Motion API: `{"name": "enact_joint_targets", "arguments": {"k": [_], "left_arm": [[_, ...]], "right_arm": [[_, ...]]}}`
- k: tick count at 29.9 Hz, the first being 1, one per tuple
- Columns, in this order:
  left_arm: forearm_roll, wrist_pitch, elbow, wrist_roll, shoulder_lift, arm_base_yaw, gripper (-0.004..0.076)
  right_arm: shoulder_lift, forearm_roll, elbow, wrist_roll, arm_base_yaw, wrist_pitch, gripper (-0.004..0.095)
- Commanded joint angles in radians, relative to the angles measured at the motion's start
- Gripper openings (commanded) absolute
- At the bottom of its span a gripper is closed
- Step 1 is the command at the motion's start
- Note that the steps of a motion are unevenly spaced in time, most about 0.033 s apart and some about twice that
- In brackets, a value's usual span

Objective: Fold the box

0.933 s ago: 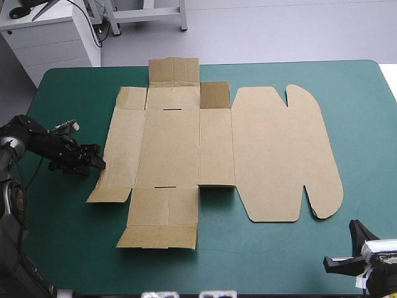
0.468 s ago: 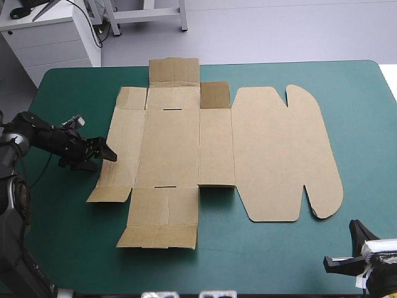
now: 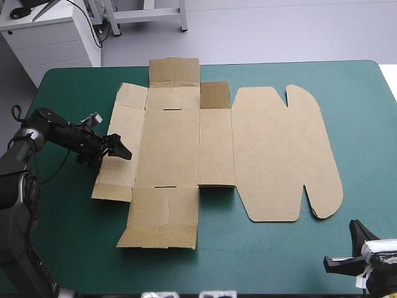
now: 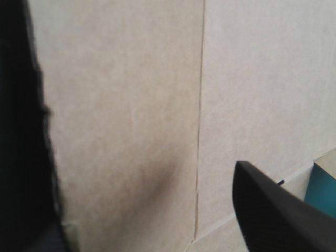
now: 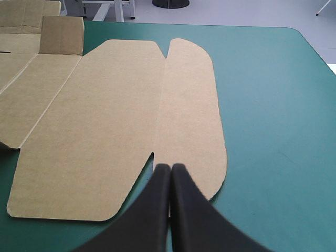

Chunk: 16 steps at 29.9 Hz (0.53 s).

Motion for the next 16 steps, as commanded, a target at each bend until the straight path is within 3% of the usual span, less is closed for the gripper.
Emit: {"name": "enact_joint_targets", "arguments": {"k": [1, 4, 5, 7, 16], "left_arm": [[0.003, 0.032, -0.017, 0.006, 0.010, -0.028, 0.0355], [0.036, 0.044, -0.070, -0.009, 0.010, -0.028, 0.0041], [0.067, 0.044, -0.093, -0.016, 0.008, -0.028, -0.0001], [0.126, 0.046, -0.123, -0.091, 0.000, -0.028, -0.0002], [0.164, 0.046, -0.153, -0.084, -0.007, -0.028, -0.0002]], "right_arm": [[-0.018, 0.001, -0.034, -0.008, -0.003, -0.074, -0.0019], [-0.018, 0.001, -0.034, -0.008, -0.003, -0.074, -0.0019], [-0.018, 0.001, -0.034, -0.008, -0.003, -0.074, -0.0019], [-0.018, 0.001, -0.034, -0.008, -0.003, -0.074, -0.0019], [-0.018, 0.001, -0.034, -0.008, -0.003, -0.074, -0.0019]]}}
